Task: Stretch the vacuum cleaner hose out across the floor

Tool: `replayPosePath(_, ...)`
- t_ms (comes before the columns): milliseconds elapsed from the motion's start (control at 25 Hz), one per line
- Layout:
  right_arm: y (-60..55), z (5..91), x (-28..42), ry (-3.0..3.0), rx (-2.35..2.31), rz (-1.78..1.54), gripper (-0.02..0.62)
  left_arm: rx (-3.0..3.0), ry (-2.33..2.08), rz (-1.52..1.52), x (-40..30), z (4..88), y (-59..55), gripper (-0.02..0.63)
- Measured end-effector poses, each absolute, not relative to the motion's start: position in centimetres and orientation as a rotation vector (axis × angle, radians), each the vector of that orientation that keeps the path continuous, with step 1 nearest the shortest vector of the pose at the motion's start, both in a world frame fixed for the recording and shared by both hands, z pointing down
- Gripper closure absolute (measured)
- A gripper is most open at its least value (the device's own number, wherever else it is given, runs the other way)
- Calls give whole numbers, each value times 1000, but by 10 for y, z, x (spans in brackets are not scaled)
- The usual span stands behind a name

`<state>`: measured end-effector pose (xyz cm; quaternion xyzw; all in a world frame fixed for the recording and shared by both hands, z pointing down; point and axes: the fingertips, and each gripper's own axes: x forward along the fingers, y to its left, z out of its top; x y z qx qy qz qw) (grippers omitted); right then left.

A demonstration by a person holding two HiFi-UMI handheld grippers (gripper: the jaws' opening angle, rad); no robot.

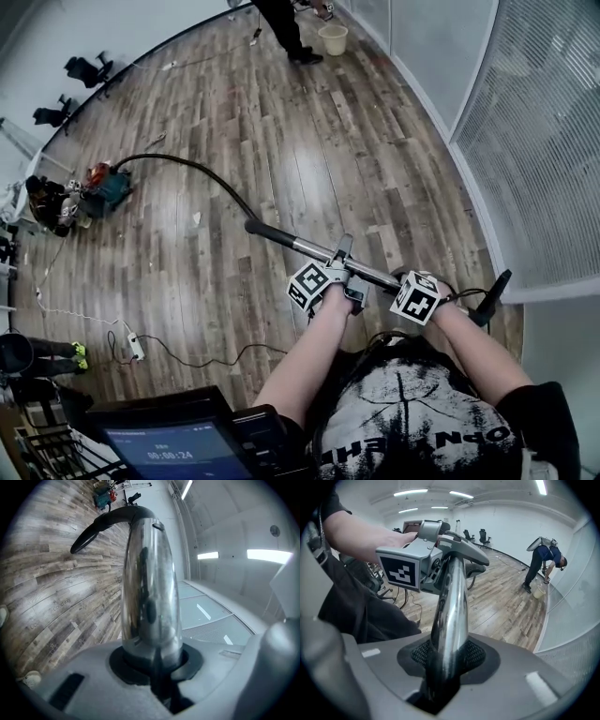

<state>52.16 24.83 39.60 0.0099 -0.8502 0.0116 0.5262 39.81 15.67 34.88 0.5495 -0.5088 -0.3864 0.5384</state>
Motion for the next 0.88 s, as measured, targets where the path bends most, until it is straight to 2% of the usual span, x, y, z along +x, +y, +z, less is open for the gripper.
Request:
replayPosePath(400, 217, 411, 614, -2016, -20, 31, 456, 1257, -1224, -923, 487, 368, 128, 554)
replayPosePath(880, 184, 454, 644, -1939, 78, 182, 456, 1233, -1068, -789, 531, 430, 77, 551)
